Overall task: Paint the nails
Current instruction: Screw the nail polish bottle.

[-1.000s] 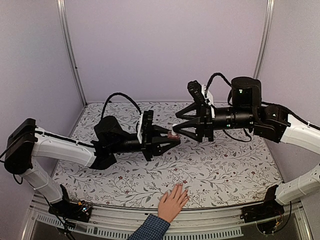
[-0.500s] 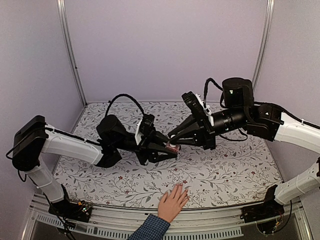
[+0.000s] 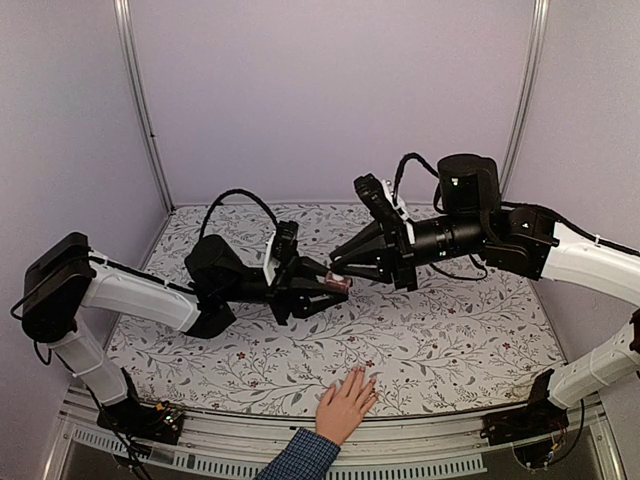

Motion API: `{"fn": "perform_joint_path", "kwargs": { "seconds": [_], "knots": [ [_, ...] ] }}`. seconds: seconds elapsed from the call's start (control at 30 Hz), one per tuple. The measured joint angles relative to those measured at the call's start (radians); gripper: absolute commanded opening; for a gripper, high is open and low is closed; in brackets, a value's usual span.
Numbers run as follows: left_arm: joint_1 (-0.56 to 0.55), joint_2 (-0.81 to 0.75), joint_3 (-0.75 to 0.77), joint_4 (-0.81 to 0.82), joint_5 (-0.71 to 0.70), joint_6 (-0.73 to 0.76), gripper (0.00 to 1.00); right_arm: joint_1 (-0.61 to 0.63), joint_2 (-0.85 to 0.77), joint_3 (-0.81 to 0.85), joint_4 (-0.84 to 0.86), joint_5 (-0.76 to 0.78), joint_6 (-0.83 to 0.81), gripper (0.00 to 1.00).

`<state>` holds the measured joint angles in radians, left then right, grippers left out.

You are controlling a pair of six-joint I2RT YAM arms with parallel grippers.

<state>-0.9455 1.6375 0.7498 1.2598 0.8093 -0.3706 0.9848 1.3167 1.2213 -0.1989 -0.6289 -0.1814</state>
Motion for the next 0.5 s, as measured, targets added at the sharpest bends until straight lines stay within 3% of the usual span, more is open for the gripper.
{"fn": "perform_joint_path", "kwargs": {
  "seconds": [0.3, 0.5],
  "knots": [
    [-0.001, -0.052, -0.020, -0.125, -0.244, 0.118, 0.00, -0.012, 0.019, 0.002, 0.039, 0.139, 0.076, 0.00],
    [-0.035, -0.066, 0.004, -0.248, -0.486, 0.226, 0.00, -0.018, 0.033, 0.002, 0.048, 0.284, 0.144, 0.00]
  ]
}}
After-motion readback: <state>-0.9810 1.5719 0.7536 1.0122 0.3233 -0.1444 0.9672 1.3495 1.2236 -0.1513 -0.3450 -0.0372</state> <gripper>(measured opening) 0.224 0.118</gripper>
